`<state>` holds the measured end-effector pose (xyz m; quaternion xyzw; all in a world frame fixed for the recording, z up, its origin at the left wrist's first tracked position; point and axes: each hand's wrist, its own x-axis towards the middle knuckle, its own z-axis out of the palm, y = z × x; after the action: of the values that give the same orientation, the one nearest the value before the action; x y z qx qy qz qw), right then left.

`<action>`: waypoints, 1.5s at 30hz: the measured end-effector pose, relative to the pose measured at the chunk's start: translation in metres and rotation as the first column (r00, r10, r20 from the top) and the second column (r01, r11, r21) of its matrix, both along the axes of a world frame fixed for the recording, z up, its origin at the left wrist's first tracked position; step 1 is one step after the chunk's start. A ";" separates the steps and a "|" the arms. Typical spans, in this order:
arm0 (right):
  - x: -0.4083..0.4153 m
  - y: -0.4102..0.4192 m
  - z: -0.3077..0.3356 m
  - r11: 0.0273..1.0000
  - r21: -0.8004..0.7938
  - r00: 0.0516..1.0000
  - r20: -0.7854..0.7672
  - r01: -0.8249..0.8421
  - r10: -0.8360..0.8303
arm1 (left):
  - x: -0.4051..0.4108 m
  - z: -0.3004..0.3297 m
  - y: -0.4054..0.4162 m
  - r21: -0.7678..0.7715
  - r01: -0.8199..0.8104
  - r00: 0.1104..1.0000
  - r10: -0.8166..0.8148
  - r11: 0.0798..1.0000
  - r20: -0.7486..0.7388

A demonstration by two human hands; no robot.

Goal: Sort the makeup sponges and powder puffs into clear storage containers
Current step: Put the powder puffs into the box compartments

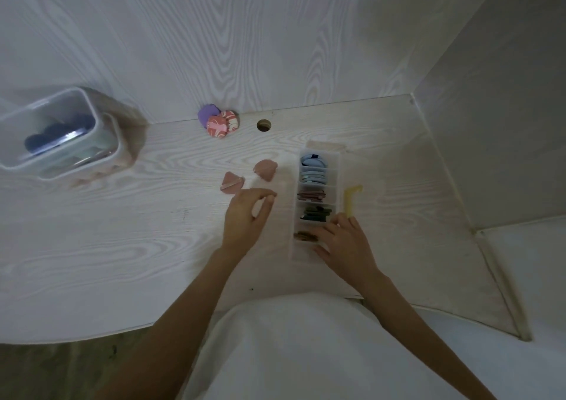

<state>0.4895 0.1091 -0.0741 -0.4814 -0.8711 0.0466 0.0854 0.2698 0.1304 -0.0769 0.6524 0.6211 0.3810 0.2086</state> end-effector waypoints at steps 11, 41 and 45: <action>-0.010 0.048 -0.009 0.986 0.164 0.999 -0.034 -0.033 0.039 | -0.088 -0.008 0.123 -0.314 -0.278 0.960 0.269 0.908 -0.072; -0.015 0.056 -0.013 0.987 0.126 0.985 -0.154 0.095 -0.075 | 0.025 0.016 0.043 -0.044 0.135 0.985 -0.130 0.990 0.117; -0.016 0.057 -0.009 0.988 0.117 0.988 -0.131 0.097 -0.082 | 0.027 0.010 0.050 -0.003 0.234 0.967 -0.232 0.972 -0.106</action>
<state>0.4732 0.1658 -0.0836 -0.5101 -0.8426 0.0193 0.1715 0.2965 0.1800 -0.0665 0.7410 0.5484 0.3220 0.2156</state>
